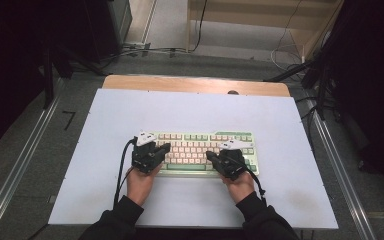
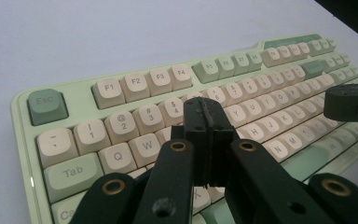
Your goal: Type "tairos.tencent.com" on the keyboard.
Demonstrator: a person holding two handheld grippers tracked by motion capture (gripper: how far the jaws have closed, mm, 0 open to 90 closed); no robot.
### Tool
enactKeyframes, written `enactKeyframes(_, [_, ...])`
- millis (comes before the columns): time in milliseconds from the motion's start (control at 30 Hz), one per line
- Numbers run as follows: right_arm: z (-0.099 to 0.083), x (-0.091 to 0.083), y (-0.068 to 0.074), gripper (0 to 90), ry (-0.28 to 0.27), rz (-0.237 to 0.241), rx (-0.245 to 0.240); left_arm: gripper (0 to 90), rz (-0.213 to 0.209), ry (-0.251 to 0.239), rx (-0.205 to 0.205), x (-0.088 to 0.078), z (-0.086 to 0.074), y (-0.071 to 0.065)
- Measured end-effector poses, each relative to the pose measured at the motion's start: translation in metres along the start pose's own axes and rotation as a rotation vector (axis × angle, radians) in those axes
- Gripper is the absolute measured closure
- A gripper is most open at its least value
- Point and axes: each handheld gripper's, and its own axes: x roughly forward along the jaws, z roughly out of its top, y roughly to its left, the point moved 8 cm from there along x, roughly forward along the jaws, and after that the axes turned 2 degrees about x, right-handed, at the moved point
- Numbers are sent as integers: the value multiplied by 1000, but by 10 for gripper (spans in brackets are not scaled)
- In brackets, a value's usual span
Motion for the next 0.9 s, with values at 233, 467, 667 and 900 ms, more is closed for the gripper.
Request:
enactKeyframes(233, [-4, 0, -4, 877, 12, -11, 6, 900, 2, -1, -4, -1, 0, 1])
enactKeyframes(467, [-7, 2, -6, 877, 26, -20, 3, 900, 3, -3, -5, -1, 0, 2])
enactKeyframes(667, [-9, 4, -6, 877, 32, -23, 4, 900, 4, -3, -4, -1, -1, 2])
enactKeyframes(900, [-13, 8, -6, 878, 56, -27, -4, 900, 6, -2, -5, -1, -1, 3])
